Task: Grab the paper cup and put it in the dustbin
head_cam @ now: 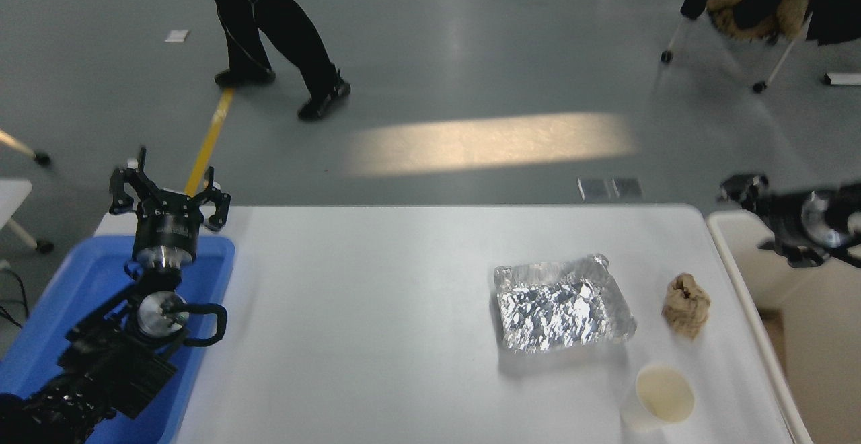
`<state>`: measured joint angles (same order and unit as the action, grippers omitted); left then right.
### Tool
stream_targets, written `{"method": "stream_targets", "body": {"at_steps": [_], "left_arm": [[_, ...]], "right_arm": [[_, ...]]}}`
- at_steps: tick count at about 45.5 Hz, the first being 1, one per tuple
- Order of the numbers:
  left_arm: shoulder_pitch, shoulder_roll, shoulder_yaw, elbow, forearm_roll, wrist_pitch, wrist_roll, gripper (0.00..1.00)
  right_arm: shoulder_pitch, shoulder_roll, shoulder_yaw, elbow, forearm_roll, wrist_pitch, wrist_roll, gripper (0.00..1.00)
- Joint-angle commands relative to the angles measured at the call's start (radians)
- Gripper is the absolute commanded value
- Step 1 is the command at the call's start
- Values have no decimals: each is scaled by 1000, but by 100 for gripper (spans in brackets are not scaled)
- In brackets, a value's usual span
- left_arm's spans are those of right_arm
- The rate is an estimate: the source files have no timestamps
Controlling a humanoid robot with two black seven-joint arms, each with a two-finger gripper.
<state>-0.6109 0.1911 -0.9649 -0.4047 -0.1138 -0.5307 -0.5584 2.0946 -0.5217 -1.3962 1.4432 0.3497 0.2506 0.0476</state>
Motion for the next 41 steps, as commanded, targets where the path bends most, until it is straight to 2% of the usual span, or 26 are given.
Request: {"method": "stream_targets", "body": {"at_steps": [1, 12, 25, 31, 34, 41], "left_arm": [[2, -1, -2, 1, -3, 0, -1, 99], [2, -1, -2, 0, -3, 2, -1, 99], [2, -1, -2, 1, -4, 2, -1, 99], [2, -1, -2, 0, -4, 2, -1, 99], [2, -1, -2, 1, -4, 2, -1, 99], [2, -1, -2, 1, -4, 2, -1, 99]], "right_arm": [[498, 130, -141, 252, -54, 303, -6, 99], [702, 236, -100, 302, -132, 535, -5, 99], [728, 258, -3, 302, -271, 535, -8, 98], [681, 258, -10, 302, -340, 535, -32, 89], [645, 253, -24, 302, -348, 535, -49, 88], [515, 198, -93, 302, -348, 535, -52, 88]]}}
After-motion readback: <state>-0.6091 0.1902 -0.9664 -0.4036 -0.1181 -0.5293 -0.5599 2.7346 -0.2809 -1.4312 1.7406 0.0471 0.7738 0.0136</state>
